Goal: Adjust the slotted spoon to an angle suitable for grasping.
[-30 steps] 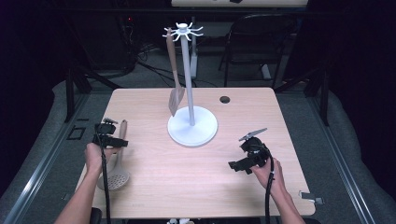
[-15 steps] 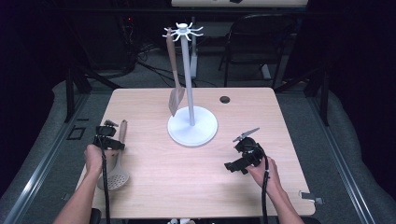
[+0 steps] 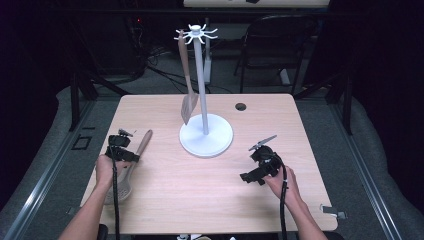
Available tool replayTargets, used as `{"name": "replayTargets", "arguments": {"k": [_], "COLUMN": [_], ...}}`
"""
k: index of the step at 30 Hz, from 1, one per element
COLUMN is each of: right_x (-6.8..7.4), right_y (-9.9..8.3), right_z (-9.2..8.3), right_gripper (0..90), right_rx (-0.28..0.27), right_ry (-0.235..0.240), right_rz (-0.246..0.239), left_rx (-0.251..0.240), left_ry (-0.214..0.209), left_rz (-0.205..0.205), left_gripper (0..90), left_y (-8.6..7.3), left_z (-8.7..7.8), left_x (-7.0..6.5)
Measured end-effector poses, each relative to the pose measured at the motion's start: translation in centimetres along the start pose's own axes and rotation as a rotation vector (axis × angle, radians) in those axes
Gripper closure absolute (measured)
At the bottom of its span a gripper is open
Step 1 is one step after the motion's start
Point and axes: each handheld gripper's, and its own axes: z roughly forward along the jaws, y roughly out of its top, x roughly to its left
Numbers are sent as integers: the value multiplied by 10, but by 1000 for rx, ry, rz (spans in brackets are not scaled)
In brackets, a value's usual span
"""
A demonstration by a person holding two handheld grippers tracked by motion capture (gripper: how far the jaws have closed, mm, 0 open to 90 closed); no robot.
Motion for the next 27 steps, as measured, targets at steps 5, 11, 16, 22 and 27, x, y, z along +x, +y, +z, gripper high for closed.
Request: {"name": "replayTargets", "arguments": {"k": [5,11,16,22,27], "right_x": [-1,0,-1,0,-1], "right_y": [0,-1,-2,-1,-2], "right_z": [0,1,0,2,1], "right_gripper": [45,45,45,45,45], "right_rx": [20,7,27,21,21], "right_ry": [-3,3,-2,0,-1], "right_rz": [-20,-4,-11,-13,-10], "left_rx": [14,22,23,43,64], "left_ry": [-9,-8,3,25,43], "left_rz": [27,39,46,68,77], "left_gripper": [753,699,674,672,694], "left_y": [0,2,5,9,11], "left_z": [0,-1,2,4,9], "left_x": [-6,-6,-7,-10,-14]}}
